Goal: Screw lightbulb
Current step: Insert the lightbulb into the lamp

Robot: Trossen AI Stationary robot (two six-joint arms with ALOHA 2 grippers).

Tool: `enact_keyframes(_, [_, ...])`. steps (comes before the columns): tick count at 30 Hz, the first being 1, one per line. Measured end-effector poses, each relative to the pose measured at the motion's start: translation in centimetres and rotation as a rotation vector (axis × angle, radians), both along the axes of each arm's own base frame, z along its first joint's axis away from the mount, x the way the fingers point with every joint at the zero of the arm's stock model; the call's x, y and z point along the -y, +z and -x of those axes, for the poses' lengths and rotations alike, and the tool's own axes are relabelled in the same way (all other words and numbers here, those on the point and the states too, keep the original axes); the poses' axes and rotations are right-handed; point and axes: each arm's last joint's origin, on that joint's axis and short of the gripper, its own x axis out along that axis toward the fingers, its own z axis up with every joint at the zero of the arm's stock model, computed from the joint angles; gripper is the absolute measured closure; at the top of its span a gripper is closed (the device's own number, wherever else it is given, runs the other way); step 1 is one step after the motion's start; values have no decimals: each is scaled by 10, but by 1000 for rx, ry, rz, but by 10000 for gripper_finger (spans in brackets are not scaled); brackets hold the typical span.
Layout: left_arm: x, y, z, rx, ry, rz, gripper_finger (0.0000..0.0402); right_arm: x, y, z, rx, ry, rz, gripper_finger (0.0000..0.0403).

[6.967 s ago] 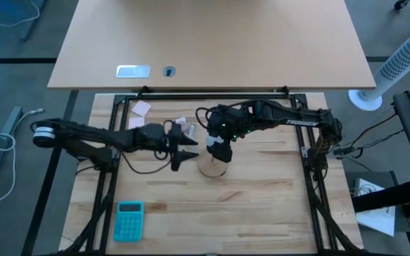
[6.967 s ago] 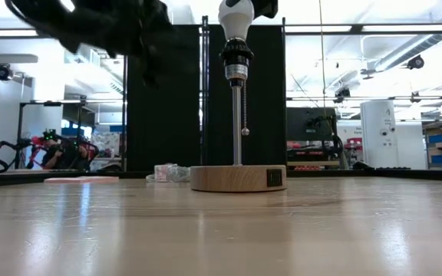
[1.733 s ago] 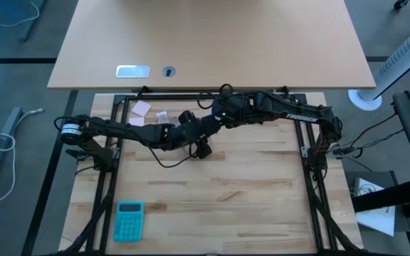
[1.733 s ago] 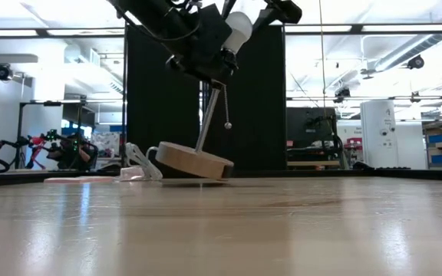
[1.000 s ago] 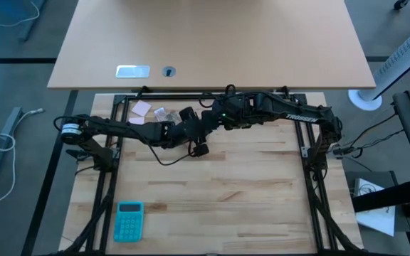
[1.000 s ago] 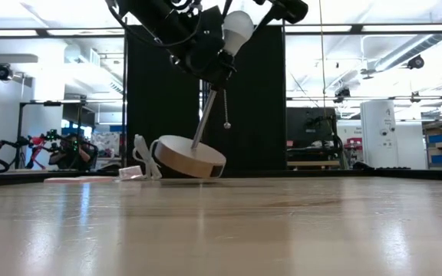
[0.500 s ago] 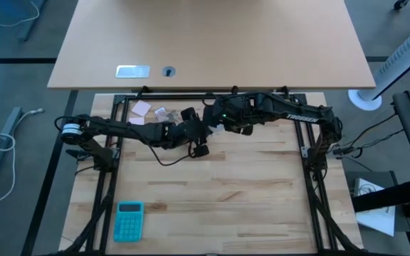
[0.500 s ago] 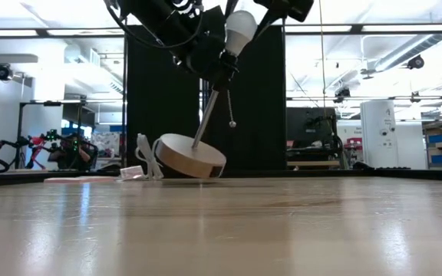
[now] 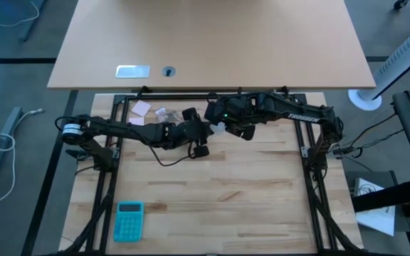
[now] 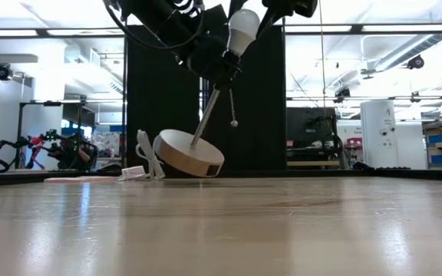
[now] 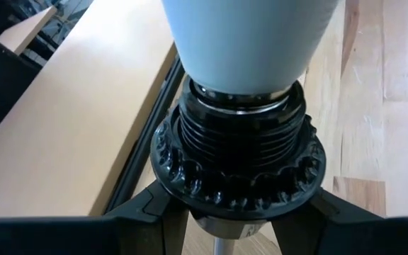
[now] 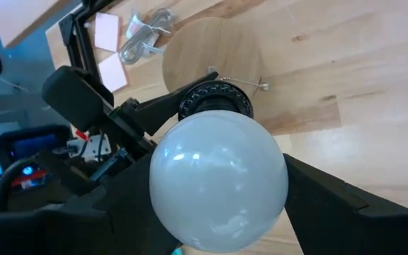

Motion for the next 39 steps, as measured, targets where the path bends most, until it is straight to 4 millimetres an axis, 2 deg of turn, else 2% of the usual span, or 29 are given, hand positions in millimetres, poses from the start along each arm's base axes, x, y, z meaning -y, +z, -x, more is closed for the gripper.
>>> enact_keyframes(7, [0, 0, 0, 3, -2, -2, 248, 0, 0, 0, 10, -34, -55, 136])
enact_keyframes(20, [0, 2, -1, 34, -12, 32, 248, 1, -3, 2, -27, 7, -34, 113])
enact_keyframes(26, [2, 7, -2, 93, -53, 66, 248, 1, -5, 0, -39, 33, -24, 126])
enact_keyframes(34, [2, 6, -3, 88, -61, 70, 248, 1, -4, -1, -35, 69, -3, 157])
enact_keyframes(39, [2, 5, -3, 86, -62, 70, 248, 1, -4, -1, -35, 72, -2, 145])
